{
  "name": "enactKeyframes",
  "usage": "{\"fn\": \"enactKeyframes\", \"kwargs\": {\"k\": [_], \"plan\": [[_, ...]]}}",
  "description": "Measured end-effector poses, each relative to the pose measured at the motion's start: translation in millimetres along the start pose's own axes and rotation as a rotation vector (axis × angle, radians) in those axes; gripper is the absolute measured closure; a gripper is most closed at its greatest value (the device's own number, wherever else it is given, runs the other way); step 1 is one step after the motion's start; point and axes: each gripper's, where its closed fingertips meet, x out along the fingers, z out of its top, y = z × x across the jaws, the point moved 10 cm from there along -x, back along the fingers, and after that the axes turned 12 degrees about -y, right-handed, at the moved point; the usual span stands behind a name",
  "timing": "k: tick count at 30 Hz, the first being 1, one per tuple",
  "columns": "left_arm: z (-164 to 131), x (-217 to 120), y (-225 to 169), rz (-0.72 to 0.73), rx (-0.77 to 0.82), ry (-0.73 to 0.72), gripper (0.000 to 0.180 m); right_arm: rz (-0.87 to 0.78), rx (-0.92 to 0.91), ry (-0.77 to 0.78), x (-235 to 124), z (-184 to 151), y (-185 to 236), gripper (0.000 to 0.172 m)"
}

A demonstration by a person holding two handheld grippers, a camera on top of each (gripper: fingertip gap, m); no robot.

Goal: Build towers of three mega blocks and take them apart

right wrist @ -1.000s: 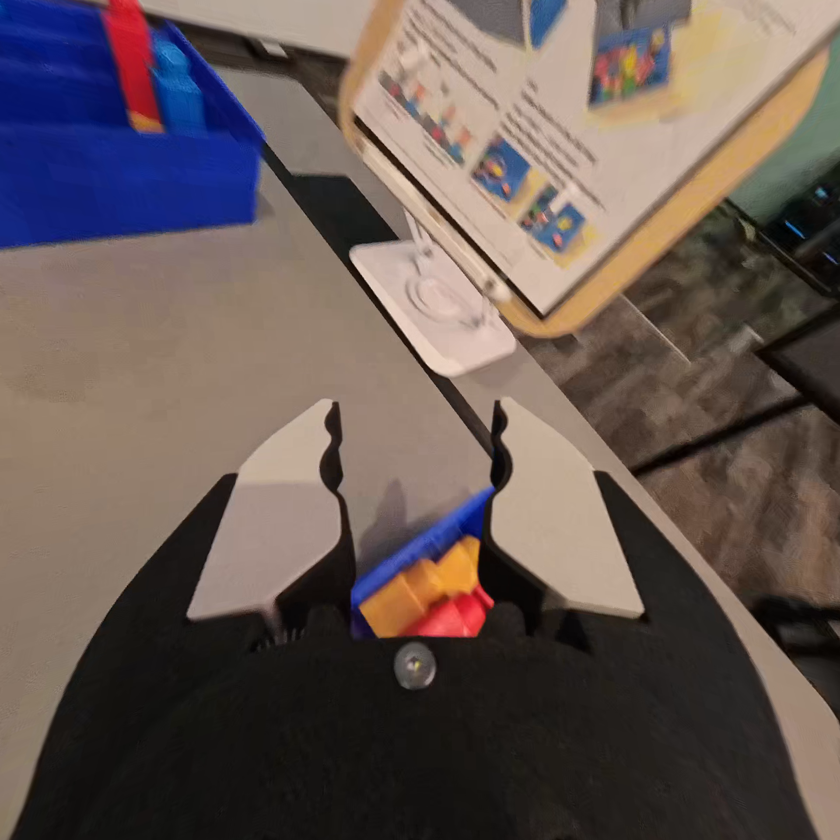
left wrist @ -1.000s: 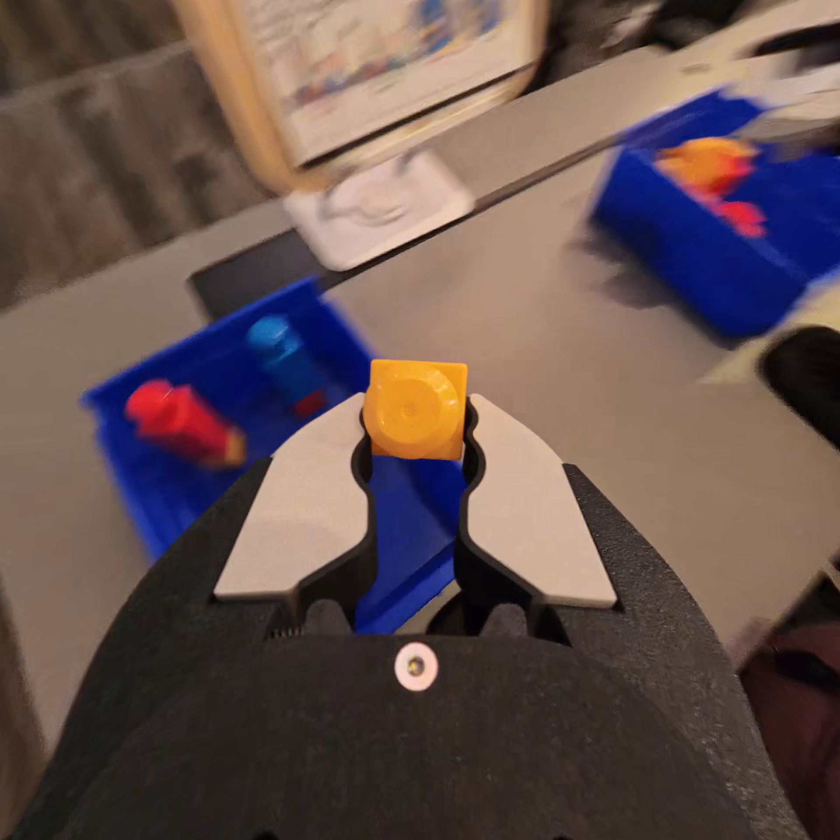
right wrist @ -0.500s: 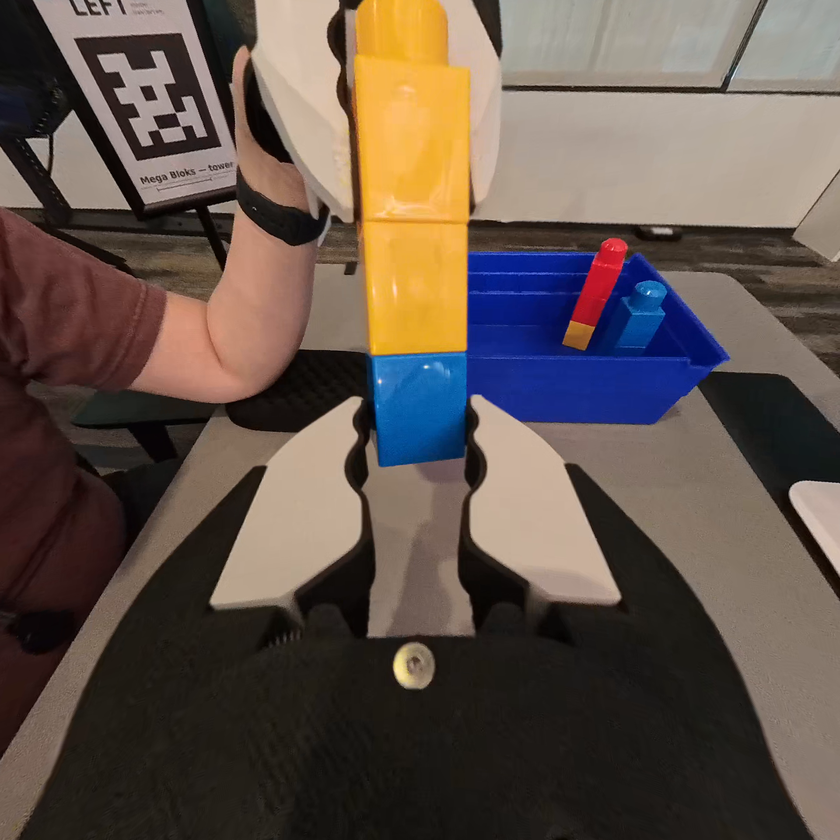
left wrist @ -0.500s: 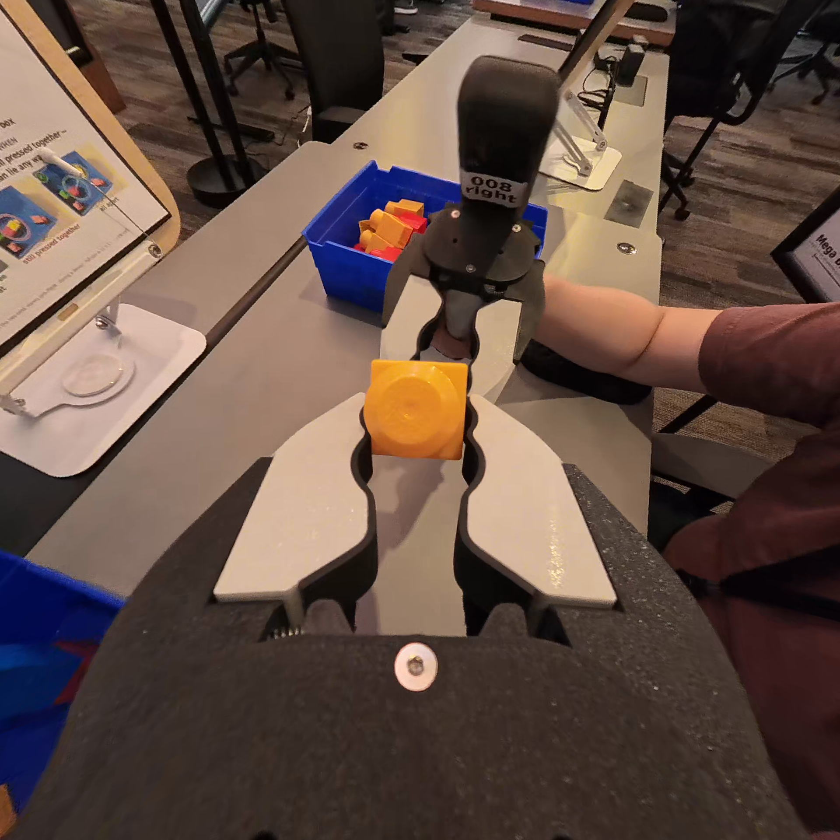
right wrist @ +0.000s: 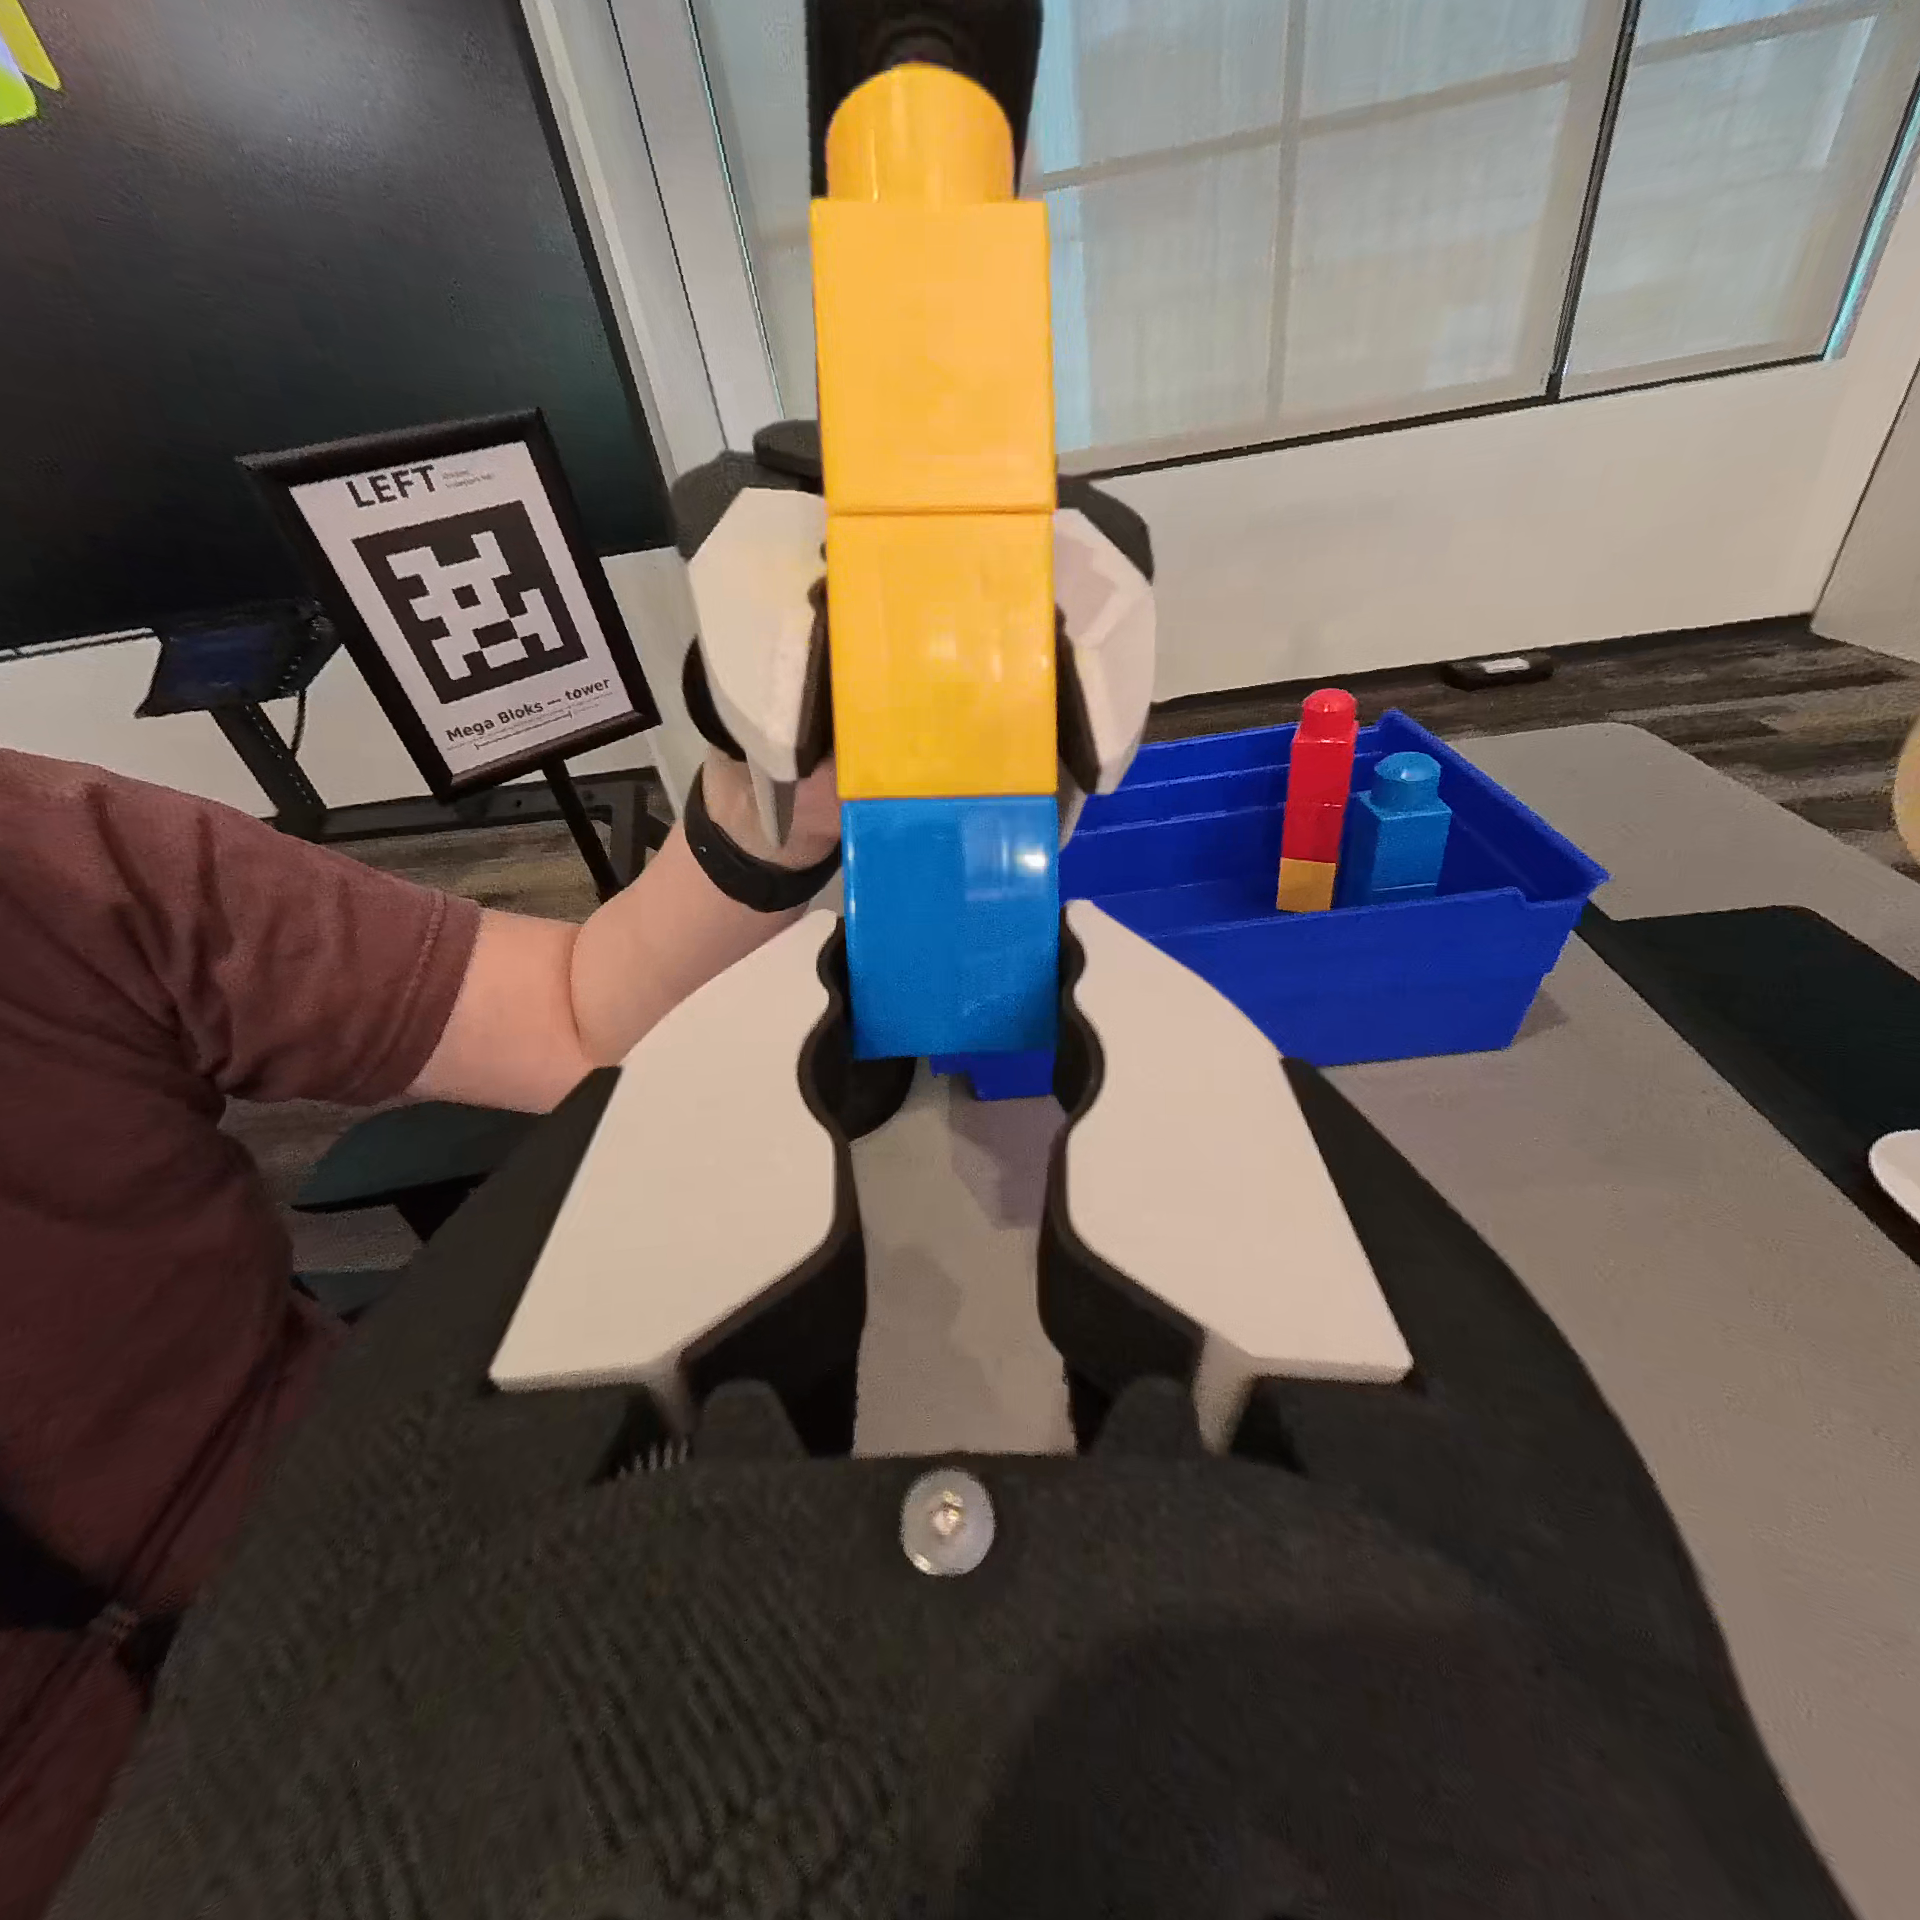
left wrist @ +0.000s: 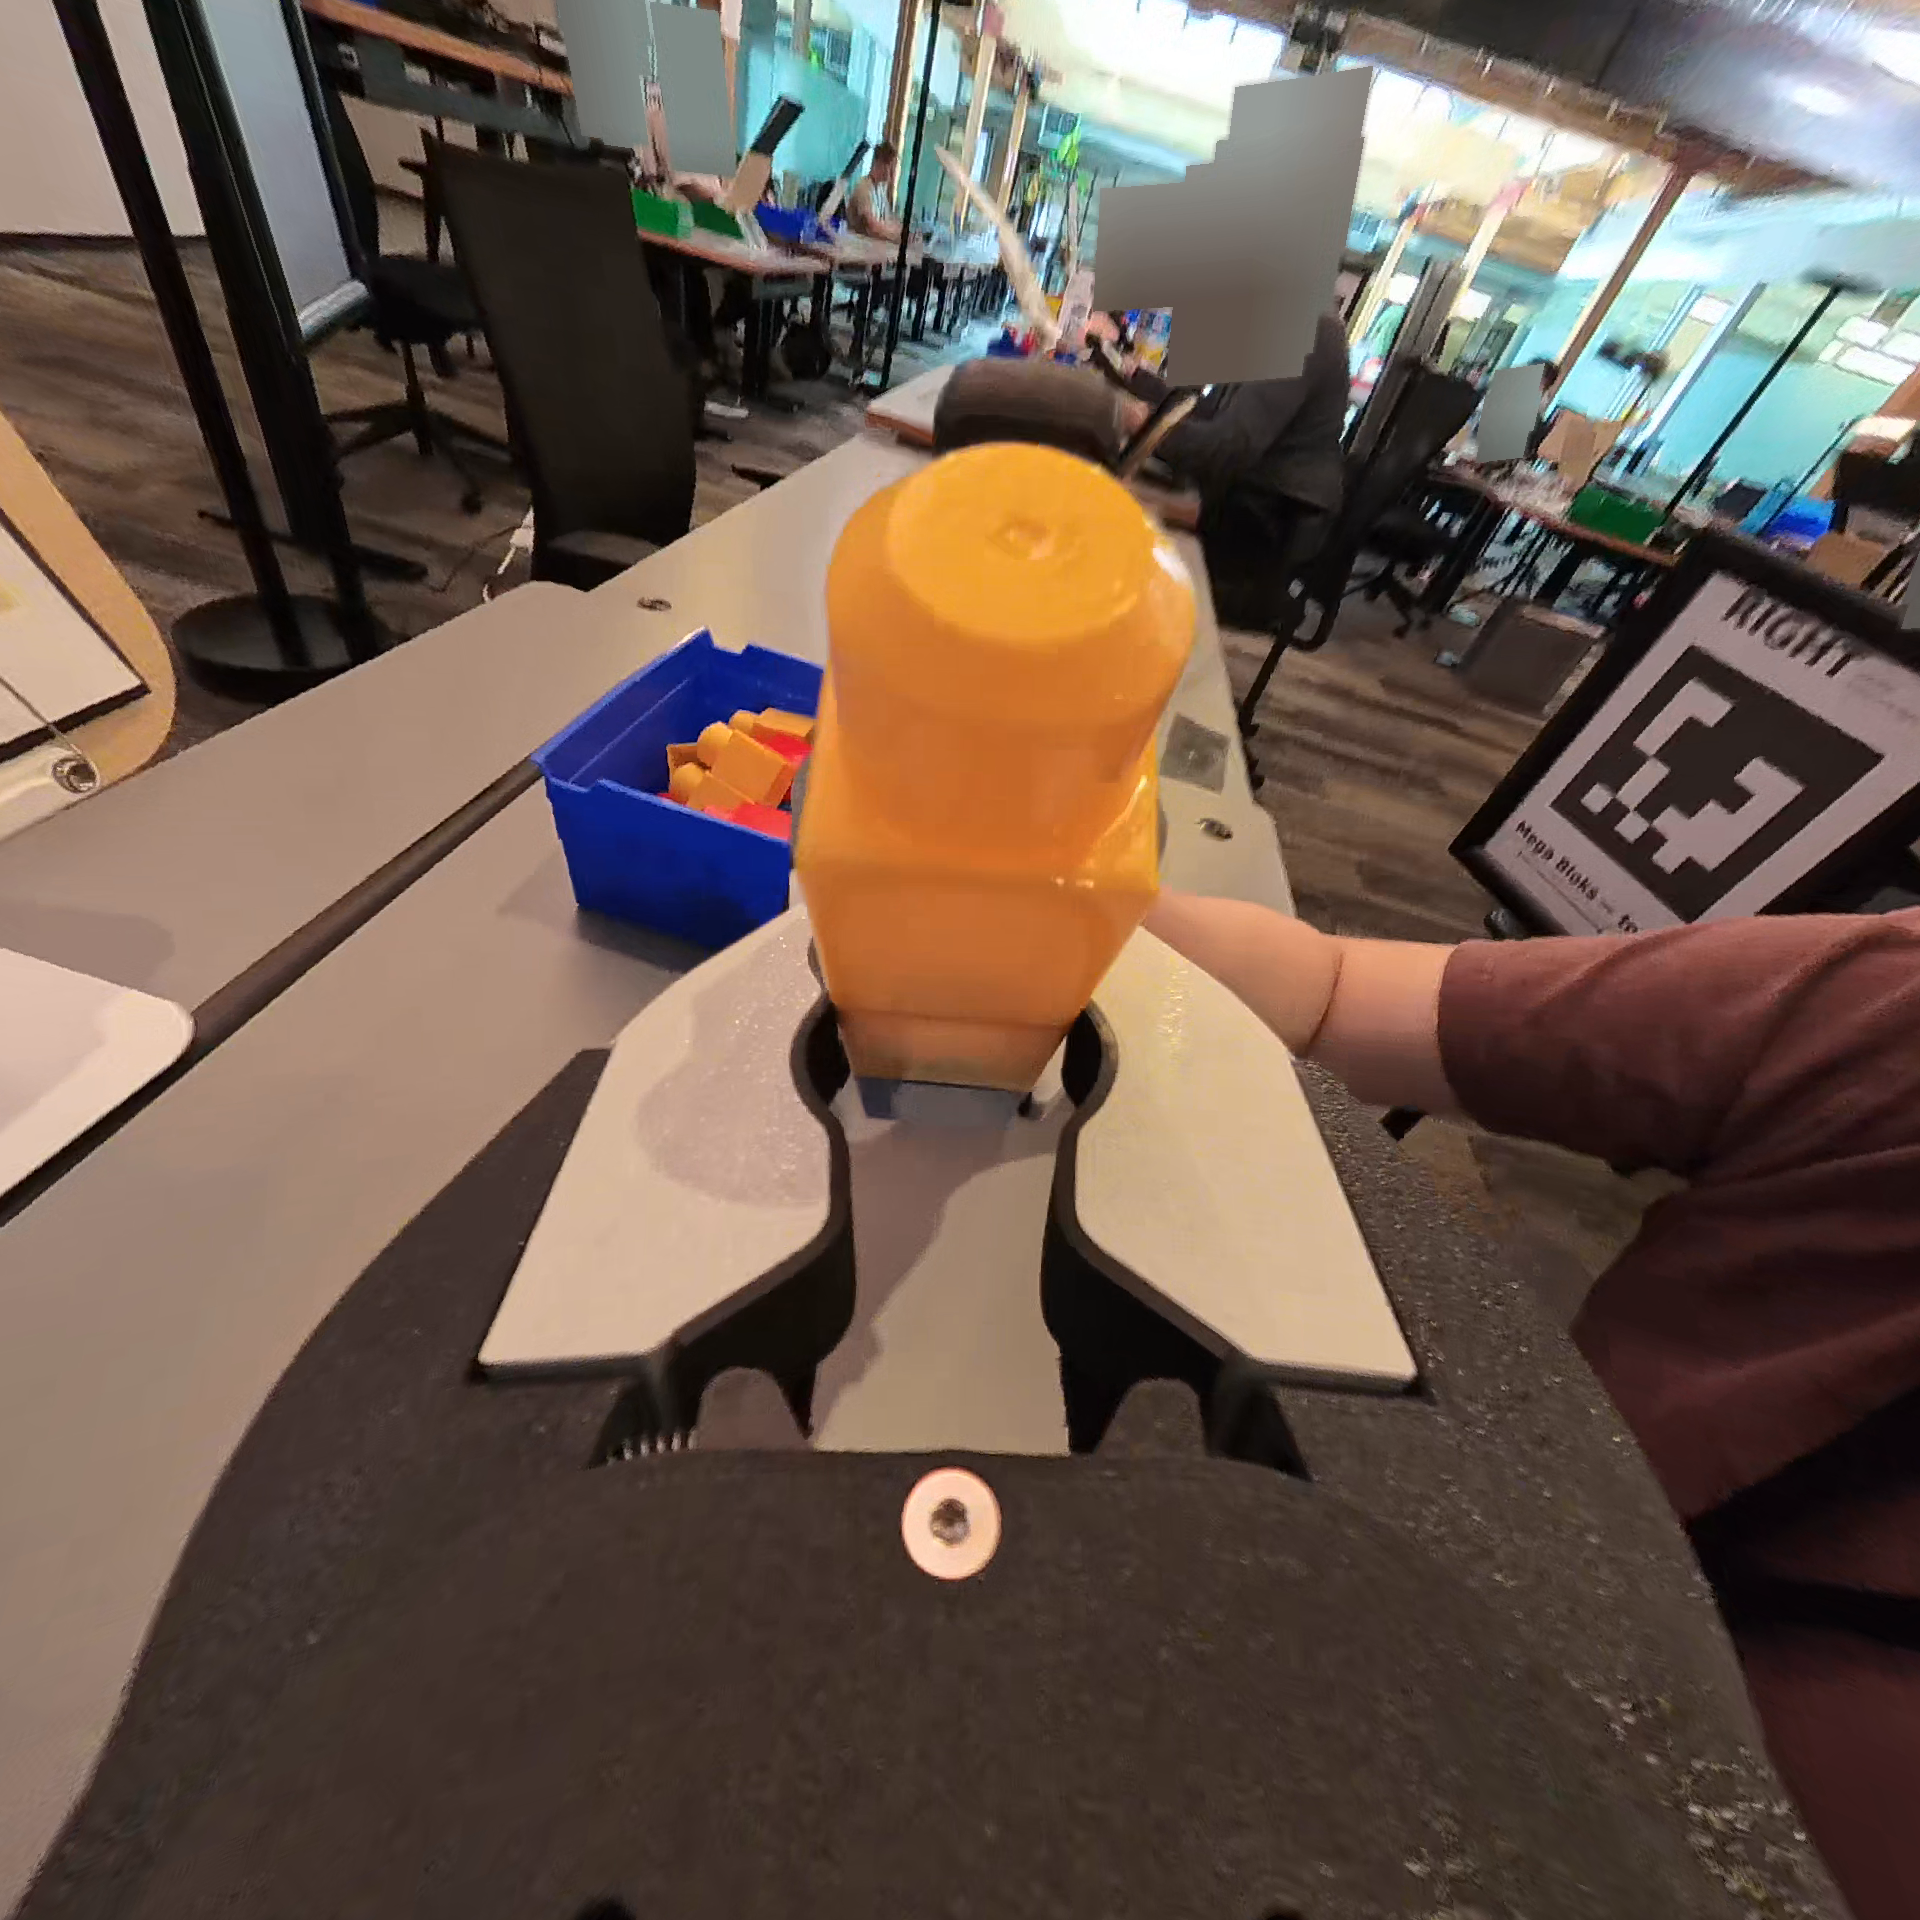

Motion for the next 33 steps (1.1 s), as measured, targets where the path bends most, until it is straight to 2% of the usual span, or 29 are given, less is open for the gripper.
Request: {"fn": "enactKeyframes", "kwargs": {"k": [2,5,7,9,10,12,14,16,18,20,23,26,27,28,30,32,33], "plan": [[1.6,0.0,-0.3,0.008,0.016,0.023,0.141,0.002,0.012,0.013,0.9,-0.5,0.0,0.136],[4.0,0.5,-2.6,0.007,-0.009,-0.029,0.141,0.007,0.034,0.027,1.7,2.7,3.1,0.135],[8.2,-0.1,-4.1,-0.005,-0.052,-0.148,0.141,0.009,0.034,0.08,-2.7,5.5,4.0,0.136],[21.8,-20.8,-2.0,0.004,-0.075,-0.317,0.141,-0.054,-0.028,0.195,-6.7,4.0,1.1,0.136],[27.4,-33.0,0.1,0.017,-0.059,-0.305,0.141,-0.078,-0.043,0.218,-9.7,7.7,0.4,0.136],[35.0,-55.6,3.8,0.148,0.037,-0.275,0.141,-0.149,-0.066,0.22,-25.6,27.0,2.2,0.135],[38.7,-67.1,0.6,0.213,0.101,-0.253,0.141,-0.346,-0.122,0.248,-64.6,52.5,-1.2,0.135],[39.0,-65.1,-5.3,0.159,0.082,-0.206,0.141,-0.688,-0.154,0.381,-124.7,65.4,-13.8,0.135],[34.9,-55.7,-7.5,0.137,0.076,-0.138,0.141,-1.081,-0.043,0.498,-192.5,62.6,-31.5,0.135],[28.0,-43.4,-7.1,0.139,0.086,-0.072,0.14,-1.305,0.14,0.549,-244.8,47.2,-48.5,0.135],[17.3,-26.8,-5.1,0.112,0.063,0.005,0.14,-1.286,0.345,0.607,-278.8,17.7,-66.7,0.135],[7.9,-15.7,-3.4,0.1,0.044,0.084,0.14,-1.329,0.315,0.627,-285.2,13.1,-73.0,0.134],[4.8,-12.4,-2.7,0.097,0.038,0.107,0.14,-1.335,0.287,0.618,-283.4,16.8,-72.4,0.127],[1.8,-8.7,-2.2,0.09,0.029,0.126,0.14,-1.329,0.245,0.6,-279.5,23.0,-69.6,0.114],[-5.2,-0.1,-1.5,0.068,0.002,0.167,0.14,-1.286,0.116,0.521,-264.8,41.3,-59.6,0.112],[-14.2,10.1,-1.6,0.039,-0.014,0.222,0.14,-1.132,-0.032,0.38,-232.9,62.6,-44.7,0.111],[-18.7,15.4,-1.7,0.033,-0.01,0.252,0.14,-0.996,-0.08,0.289,-209.8,71.6,-35.1,0.111]]}}
